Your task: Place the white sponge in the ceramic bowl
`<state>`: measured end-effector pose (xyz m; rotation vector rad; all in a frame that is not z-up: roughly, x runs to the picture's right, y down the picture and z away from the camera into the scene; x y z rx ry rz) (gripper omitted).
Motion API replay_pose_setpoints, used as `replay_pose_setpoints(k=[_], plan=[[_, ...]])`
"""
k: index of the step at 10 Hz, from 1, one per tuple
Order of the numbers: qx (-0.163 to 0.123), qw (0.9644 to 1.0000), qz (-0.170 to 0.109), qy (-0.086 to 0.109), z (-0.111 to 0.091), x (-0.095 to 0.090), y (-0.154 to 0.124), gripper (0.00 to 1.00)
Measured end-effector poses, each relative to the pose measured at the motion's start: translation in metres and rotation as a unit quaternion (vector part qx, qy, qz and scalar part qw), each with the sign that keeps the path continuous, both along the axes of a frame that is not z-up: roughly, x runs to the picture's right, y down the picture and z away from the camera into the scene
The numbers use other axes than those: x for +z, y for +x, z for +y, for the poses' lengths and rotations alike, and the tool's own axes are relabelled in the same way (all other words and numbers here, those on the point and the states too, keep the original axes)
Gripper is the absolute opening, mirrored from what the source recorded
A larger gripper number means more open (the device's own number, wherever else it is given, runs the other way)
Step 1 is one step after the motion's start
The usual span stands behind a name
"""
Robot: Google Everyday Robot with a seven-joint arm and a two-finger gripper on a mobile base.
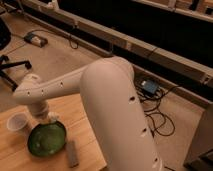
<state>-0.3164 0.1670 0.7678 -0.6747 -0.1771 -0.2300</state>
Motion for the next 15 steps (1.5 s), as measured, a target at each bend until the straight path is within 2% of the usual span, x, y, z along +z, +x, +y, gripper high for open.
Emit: replay_pose_setpoints(k=[4,5,12,15], plan=[[-0.018,0.9994,0.008,-0.03,0.005,0.007,0.01,0.01],[-0.02,0.9992,0.005,-0.034,0.007,0.007,0.009,0.05],[-0.018,0.9974,-0.032,-0.062,0.024,0.003,0.001,0.76],[-0.025,0.9963,-0.047,-0.068,0.029,-0.001,-0.007,0.8]])
